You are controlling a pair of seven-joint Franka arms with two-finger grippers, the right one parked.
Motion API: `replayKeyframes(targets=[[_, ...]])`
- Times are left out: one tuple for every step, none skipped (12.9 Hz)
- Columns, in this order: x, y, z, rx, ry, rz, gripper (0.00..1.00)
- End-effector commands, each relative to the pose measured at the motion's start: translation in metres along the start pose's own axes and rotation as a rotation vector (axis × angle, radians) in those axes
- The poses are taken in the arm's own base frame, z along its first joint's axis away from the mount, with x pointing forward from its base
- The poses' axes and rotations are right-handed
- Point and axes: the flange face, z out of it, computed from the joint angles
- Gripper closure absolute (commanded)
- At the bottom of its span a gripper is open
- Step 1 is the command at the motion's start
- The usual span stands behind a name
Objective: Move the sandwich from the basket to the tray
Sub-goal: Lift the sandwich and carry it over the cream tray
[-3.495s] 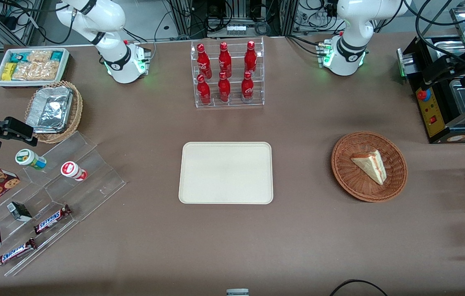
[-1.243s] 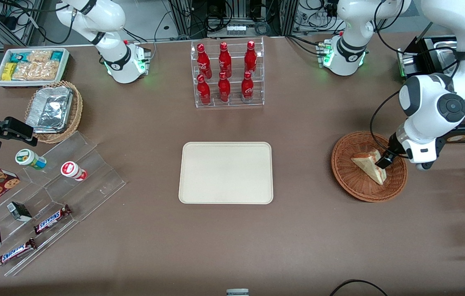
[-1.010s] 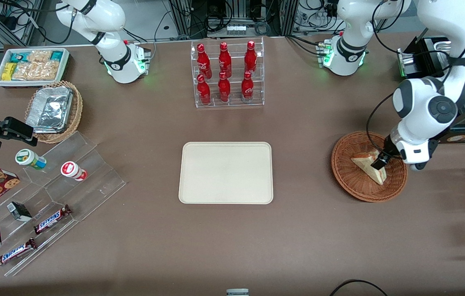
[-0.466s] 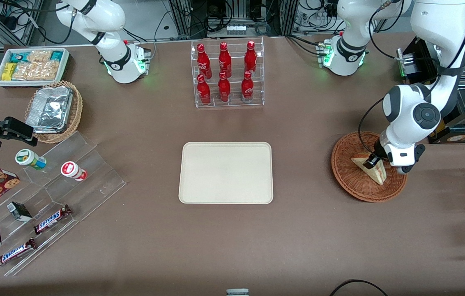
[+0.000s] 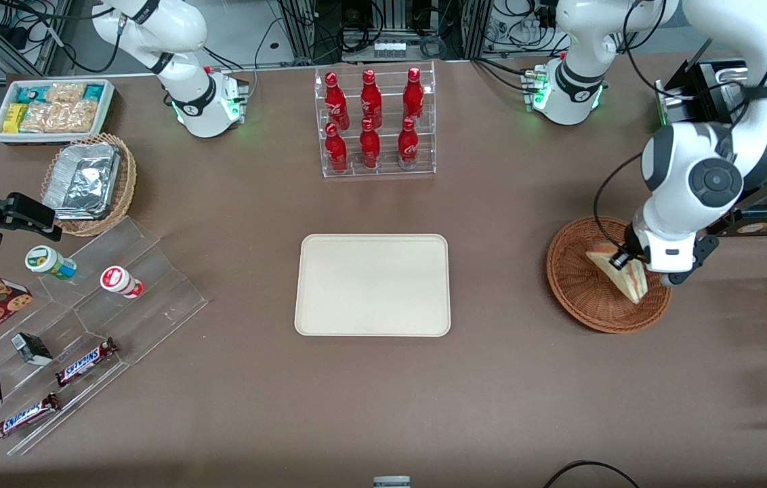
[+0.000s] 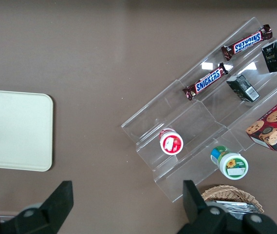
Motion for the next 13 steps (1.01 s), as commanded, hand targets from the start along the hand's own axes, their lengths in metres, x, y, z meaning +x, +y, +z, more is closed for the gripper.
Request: replayKeyframes(targets=[[-0.05, 0.059, -0.074, 0.005, 0.036, 0.089, 1.0], [-0.079, 0.081, -0.092, -0.007, 0.047, 0.15, 1.0], [-0.106, 0.099, -0.104, -0.022, 0.057, 0.218, 1.0], [-0.132, 0.115, -0.109, -0.041, 0.067, 0.279, 1.0], [-0.161, 0.133, -0.113, -0.066, 0.074, 0.34, 1.0], [-0.187, 0.152, -0.108, -0.099, 0.071, 0.396, 1.0], [-0.203, 0.165, -0.103, -0.135, 0.076, 0.436, 1.0], [-0.215, 0.179, -0.094, -0.166, 0.088, 0.469, 1.0], [-0.229, 0.194, -0.082, -0.191, 0.09, 0.505, 1.0], [-0.261, 0.215, -0.069, -0.204, 0.092, 0.545, 1.0], [-0.273, 0.231, -0.048, -0.184, 0.105, 0.56, 1.0], [-0.275, 0.249, -0.03, -0.175, 0.133, 0.558, 1.0], [-0.287, 0.267, -0.018, -0.177, 0.151, 0.537, 1.0]])
